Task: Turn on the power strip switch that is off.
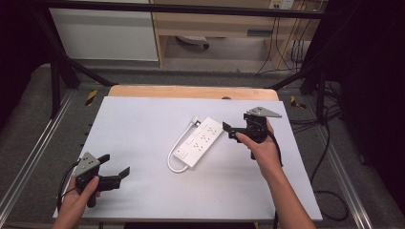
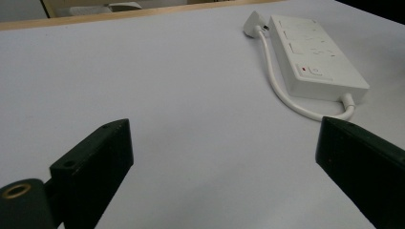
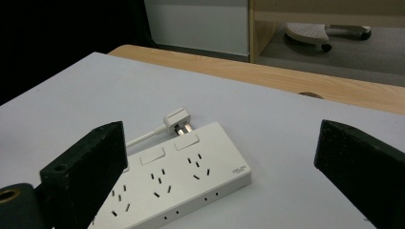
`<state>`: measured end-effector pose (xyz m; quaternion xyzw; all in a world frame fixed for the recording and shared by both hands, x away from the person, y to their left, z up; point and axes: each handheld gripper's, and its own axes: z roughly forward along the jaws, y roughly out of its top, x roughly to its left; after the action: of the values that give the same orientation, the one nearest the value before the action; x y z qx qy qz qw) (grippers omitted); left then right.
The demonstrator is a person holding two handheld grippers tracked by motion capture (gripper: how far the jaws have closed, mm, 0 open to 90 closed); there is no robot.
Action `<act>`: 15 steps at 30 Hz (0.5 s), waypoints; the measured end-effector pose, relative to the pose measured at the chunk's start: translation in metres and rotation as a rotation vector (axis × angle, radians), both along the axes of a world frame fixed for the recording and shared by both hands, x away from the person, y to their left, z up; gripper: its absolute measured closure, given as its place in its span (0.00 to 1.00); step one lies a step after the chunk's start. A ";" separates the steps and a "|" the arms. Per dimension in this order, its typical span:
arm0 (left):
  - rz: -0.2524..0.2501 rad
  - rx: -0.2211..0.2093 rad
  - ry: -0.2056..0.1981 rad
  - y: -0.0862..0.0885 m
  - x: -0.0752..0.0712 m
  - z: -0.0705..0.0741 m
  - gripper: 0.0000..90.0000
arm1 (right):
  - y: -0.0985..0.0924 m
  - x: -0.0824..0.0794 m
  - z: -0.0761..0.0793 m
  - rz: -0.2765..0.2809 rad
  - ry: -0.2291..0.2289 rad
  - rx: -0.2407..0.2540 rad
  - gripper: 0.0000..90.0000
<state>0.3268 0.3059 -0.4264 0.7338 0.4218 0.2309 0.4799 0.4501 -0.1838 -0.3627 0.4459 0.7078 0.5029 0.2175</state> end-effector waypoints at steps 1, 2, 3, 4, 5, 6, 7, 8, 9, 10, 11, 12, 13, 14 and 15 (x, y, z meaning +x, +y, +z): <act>0.000 0.000 0.000 0.000 0.000 0.000 0.06 | -0.002 -0.002 0.000 0.001 -0.005 0.004 0.05; 0.000 0.000 0.000 0.000 0.000 0.000 0.06 | -0.004 -0.005 0.000 0.002 -0.007 0.007 0.05; 0.000 0.000 0.000 0.000 0.000 0.000 0.06 | -0.006 -0.007 -0.001 0.001 -0.012 0.008 0.05; 0.000 -0.001 0.000 0.000 0.000 0.000 0.06 | -0.008 -0.010 -0.001 0.002 -0.017 0.006 0.05; 0.000 -0.001 0.000 0.000 0.000 0.000 0.06 | -0.010 -0.013 -0.001 0.004 -0.020 0.006 0.04; 0.000 0.000 0.000 0.000 0.000 0.000 0.06 | -0.012 -0.015 -0.002 0.002 -0.024 0.008 0.04; -0.001 -0.001 -0.001 0.000 0.000 0.000 0.06 | -0.015 -0.018 -0.003 0.001 -0.031 0.009 0.04; 0.001 -0.002 -0.001 0.000 0.000 0.000 0.06 | -0.017 -0.021 -0.003 0.003 -0.033 0.009 0.04; 0.000 -0.003 0.000 0.001 0.000 0.000 0.06 | -0.019 -0.024 -0.004 0.000 -0.037 0.011 0.04; 0.001 -0.003 -0.001 0.001 -0.001 0.000 0.06 | -0.022 -0.026 -0.005 0.000 -0.042 0.012 0.04; 0.003 -0.002 -0.002 0.001 -0.001 0.001 0.06 | -0.024 -0.029 -0.006 -0.002 -0.043 0.015 0.04; 0.005 -0.004 -0.001 0.001 -0.001 0.000 0.06 | -0.027 -0.032 -0.007 -0.004 -0.048 0.015 0.04; 0.005 -0.004 -0.001 0.001 -0.001 0.000 0.06 | -0.030 -0.034 -0.007 -0.007 -0.050 0.017 0.04; 0.005 -0.002 -0.001 0.001 -0.001 0.000 0.06 | -0.033 -0.037 -0.008 -0.012 -0.055 0.022 0.04; 0.005 -0.001 0.000 0.001 0.000 0.000 0.06 | -0.036 -0.040 -0.009 -0.017 -0.057 0.025 0.04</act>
<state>0.3263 0.3067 -0.4260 0.7324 0.4239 0.2318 0.4797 0.4103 -0.2193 -0.3716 0.4402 0.6910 0.5224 0.2361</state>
